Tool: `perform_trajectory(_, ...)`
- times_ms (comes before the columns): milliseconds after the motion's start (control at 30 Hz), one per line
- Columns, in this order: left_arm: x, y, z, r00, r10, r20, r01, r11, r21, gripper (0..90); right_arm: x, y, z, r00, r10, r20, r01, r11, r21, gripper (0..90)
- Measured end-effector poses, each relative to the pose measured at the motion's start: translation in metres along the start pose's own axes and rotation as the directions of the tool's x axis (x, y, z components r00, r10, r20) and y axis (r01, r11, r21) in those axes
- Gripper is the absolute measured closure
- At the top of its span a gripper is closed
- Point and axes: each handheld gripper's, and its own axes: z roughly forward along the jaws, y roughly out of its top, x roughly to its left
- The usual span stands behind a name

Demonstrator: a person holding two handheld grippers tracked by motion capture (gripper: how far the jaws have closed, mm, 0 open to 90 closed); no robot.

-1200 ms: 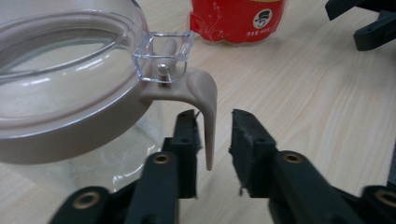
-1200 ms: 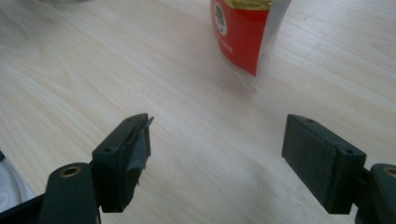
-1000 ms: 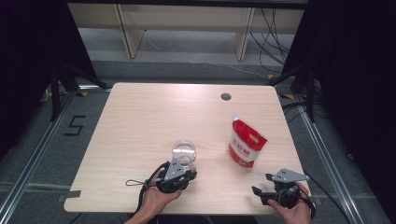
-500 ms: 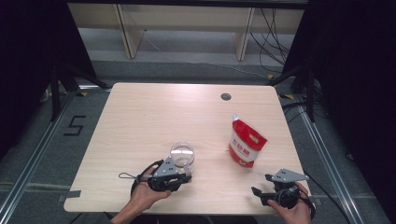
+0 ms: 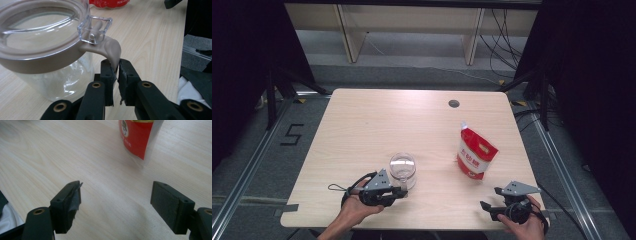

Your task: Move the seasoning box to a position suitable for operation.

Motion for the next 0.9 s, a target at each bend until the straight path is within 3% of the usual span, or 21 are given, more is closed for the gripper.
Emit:
perform_trajectory(100,0.001,-0.002,-0.002,0.9999,-0.006,-0.011,0.006,1.0000,-0.004,80.8,0.001,0.000,0.000,0.9999,0.006,-0.010,-0.006,1.000,-0.005,25.4)
perform_trajectory(300,0.003,-0.005,-0.008,0.9994,-0.027,-0.023,0.027,0.9996,-0.009,79.8,-0.002,0.000,0.001,0.9997,-0.026,-0.002,0.026,1.000,-0.013,25.3)
perform_trajectory(367,0.005,-0.006,-0.010,0.9994,-0.015,-0.030,0.015,0.9999,0.000,79.6,0.001,0.000,0.001,0.9995,0.007,-0.031,-0.007,1.000,-0.011,25.2)
perform_trajectory(433,0.008,-0.006,-0.012,0.9997,-0.001,-0.026,0.001,1.0000,0.004,79.4,0.001,0.001,0.001,0.9997,-0.003,-0.026,0.003,1.000,-0.016,25.2)
perform_trajectory(533,0.008,-0.008,-0.014,0.9993,-0.016,-0.035,0.016,0.9999,0.001,79.1,0.002,0.000,0.001,0.9996,0.013,-0.024,-0.013,1.000,-0.011,25.2)
perform_trajectory(600,0.011,-0.009,-0.016,0.9993,-0.017,-0.034,0.017,0.9998,0.003,78.9,0.000,0.001,0.000,0.9998,-0.005,-0.021,0.005,1.000,-0.013,25.2)
perform_trajectory(667,0.012,-0.010,-0.017,0.9991,-0.024,-0.035,0.024,0.9997,-0.002,78.6,0.002,0.000,0.001,0.9996,0.017,-0.024,-0.017,1.000,-0.011,25.2)
perform_trajectory(700,0.014,-0.011,-0.020,0.9986,-0.024,-0.047,0.024,0.9997,0.000,78.2,-0.001,0.001,0.002,0.9991,-0.035,-0.021,0.035,0.999,-0.028,25.2)
perform_trajectory(900,0.018,-0.014,-0.026,0.9969,-0.029,-0.074,0.030,0.9995,0.005,77.2,-0.001,0.001,0.002,0.9996,-0.023,-0.018,0.023,0.999,-0.023,25.2)
